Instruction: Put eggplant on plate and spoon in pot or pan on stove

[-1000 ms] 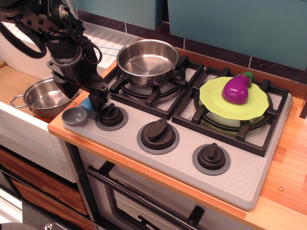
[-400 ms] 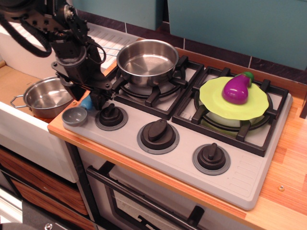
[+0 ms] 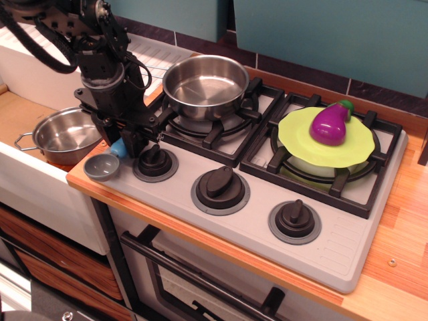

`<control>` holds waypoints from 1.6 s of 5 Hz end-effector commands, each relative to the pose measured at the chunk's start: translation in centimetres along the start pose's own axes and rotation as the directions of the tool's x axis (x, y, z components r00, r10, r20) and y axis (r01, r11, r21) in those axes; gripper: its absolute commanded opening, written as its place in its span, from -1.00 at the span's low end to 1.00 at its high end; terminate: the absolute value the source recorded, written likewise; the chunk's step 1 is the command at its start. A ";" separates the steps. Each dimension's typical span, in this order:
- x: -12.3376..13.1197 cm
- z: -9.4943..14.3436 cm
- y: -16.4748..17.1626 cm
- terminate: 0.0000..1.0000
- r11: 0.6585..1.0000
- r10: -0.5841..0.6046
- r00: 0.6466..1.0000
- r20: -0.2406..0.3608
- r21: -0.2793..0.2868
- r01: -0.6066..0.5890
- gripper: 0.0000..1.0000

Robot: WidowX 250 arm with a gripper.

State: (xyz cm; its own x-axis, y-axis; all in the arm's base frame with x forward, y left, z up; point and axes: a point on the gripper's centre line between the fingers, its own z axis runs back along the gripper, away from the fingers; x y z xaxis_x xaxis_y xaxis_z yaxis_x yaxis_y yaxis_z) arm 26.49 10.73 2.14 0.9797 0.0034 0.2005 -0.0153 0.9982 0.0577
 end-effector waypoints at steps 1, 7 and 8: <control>2.1 5.0 -0.3 -1.00 0.999 -0.016 1.000 0.006 0.041 0.016 -1.00; 12.8 10.8 -5.3 -1.00 0.994 0.019 0.999 -0.031 0.104 -0.016 -1.00; 13.2 8.8 -5.3 -1.00 0.997 0.012 1.000 -0.003 0.080 -0.012 -1.00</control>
State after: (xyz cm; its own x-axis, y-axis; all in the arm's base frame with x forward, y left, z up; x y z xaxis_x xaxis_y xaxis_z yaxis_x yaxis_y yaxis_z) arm 37.11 5.03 11.36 0.9871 0.0140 0.1597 -0.0343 0.9915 0.1252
